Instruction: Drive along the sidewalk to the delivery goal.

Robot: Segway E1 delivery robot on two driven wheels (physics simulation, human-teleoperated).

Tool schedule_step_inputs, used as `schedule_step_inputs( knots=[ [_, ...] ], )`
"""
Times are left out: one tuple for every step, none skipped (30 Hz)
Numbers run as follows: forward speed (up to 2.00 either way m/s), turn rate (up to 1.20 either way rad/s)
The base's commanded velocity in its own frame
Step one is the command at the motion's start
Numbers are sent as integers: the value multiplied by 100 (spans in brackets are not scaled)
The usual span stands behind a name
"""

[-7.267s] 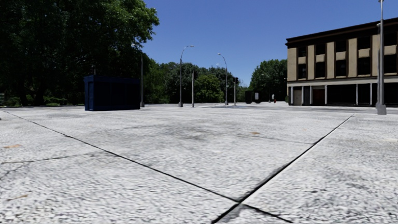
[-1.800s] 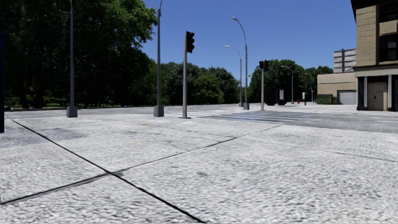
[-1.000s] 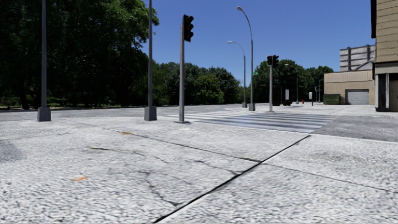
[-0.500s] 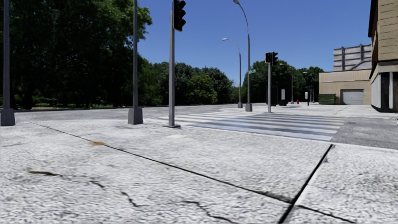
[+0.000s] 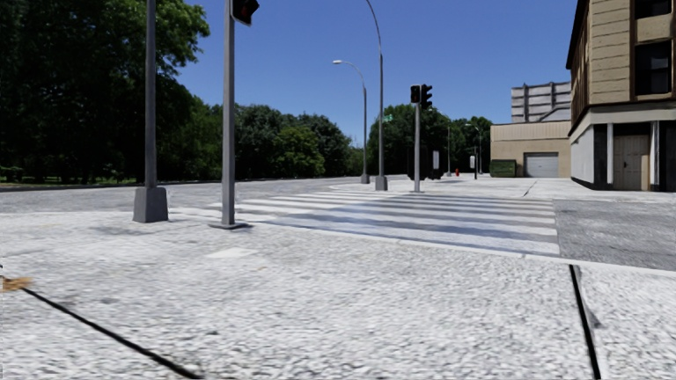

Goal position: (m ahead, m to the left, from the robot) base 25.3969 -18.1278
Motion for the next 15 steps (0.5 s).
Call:
schedule_step_inputs(
  knots=[
    [200,-40],
    [200,-40],
    [200,-40],
    [200,-40],
    [200,-40],
    [200,-40],
    [200,-40],
    [200,-40],
    [200,-40],
    [200,-40],
    [200,-40],
    [200,-40],
    [200,-40],
    [200,-40],
    [200,-40]
  ],
)
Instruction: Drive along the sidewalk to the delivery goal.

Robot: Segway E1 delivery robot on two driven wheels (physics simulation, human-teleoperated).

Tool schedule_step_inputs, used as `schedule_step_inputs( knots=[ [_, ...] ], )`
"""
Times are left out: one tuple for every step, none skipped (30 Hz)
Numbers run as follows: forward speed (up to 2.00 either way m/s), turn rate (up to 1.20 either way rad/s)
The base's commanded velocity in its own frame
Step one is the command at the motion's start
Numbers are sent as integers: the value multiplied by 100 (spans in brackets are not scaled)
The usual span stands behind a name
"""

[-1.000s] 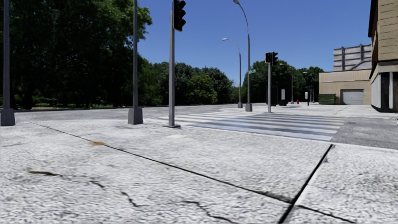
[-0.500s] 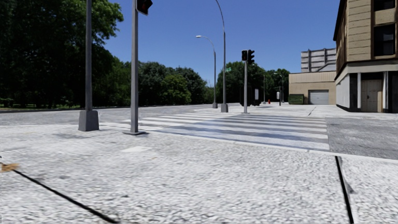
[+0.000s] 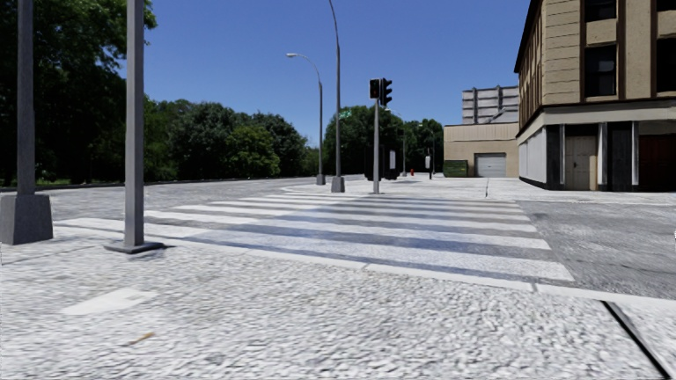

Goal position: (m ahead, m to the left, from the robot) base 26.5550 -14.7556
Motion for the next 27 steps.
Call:
schedule_step_inputs(
  knots=[
    [200,-40],
    [200,-40],
    [200,-40],
    [200,-40],
    [200,-40],
    [200,-40],
    [200,-40],
    [200,-40],
    [200,-40],
    [200,-40],
    [200,-40],
    [200,-40],
    [200,-40],
    [200,-40],
    [200,-40],
    [200,-40],
    [200,-40],
    [200,-40],
    [200,-40],
    [200,-40],
    [200,-40],
    [200,-40],
    [200,-40],
    [200,-40],
    [200,-40],
    [200,-40],
    [200,-40]
  ],
)
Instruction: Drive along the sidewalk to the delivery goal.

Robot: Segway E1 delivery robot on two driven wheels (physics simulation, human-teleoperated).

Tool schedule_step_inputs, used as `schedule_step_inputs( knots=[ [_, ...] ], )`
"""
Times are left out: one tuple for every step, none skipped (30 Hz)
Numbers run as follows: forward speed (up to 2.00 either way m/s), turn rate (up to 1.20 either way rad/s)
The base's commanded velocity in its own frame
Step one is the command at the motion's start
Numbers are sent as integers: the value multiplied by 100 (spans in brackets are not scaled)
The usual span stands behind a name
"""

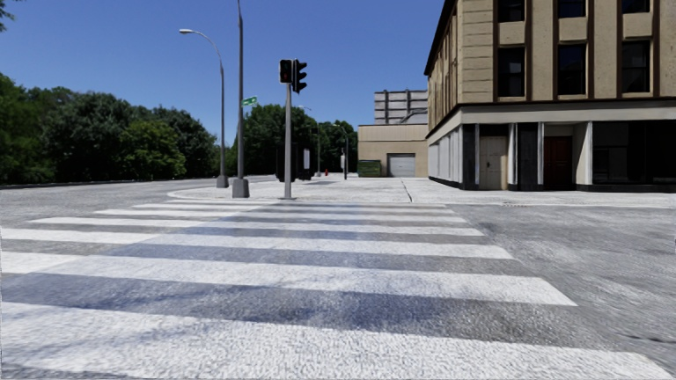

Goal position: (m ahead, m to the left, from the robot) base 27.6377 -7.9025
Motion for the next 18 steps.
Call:
schedule_step_inputs(
  knots=[
    [200,-40],
    [200,-40],
    [200,-40],
    [197,-36],
    [183,-16],
    [183,-16],
    [167,-2],
    [156,0],
    [142,0],
    [129,0],
    [129,0],
    [120,0],
    [112,0],
    [106,0],
    [102,0],
    [102,0],
    [99,0],
    [98,0]
  ],
)
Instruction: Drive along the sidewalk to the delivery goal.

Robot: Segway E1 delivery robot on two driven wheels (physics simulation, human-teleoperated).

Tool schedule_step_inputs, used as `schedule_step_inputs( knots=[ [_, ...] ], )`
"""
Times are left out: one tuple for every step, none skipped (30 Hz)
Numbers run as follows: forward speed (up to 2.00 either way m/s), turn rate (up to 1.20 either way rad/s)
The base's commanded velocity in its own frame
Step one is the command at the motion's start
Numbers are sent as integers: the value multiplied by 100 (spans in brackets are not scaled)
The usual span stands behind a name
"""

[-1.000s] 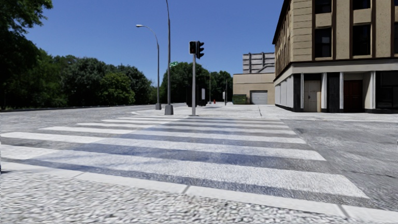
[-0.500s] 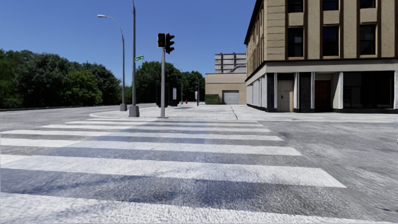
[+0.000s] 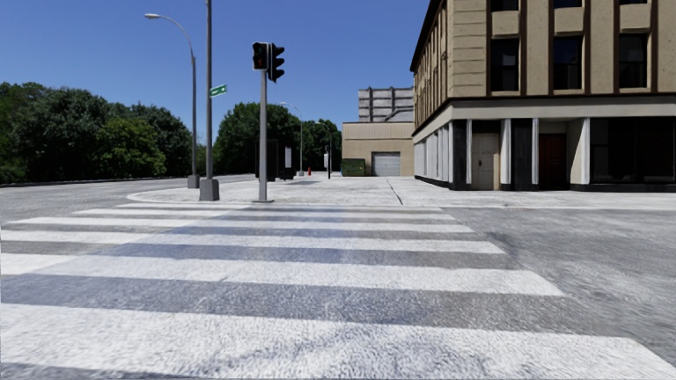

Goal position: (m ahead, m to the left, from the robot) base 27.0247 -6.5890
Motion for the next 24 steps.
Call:
schedule_step_inputs(
  knots=[
    [98,0],
    [98,0],
    [98,0],
    [97,0],
    [97,0],
    [97,0],
    [97,0],
    [97,0],
    [97,0],
    [97,0],
    [97,-8],
    [97,-8],
    [97,-20],
    [97,-22],
    [97,-23],
    [97,-23],
    [97,-23],
    [97,-23],
    [97,-23],
    [97,-23],
    [97,-23],
    [97,-23],
    [97,-23],
    [97,-23]
  ],
)
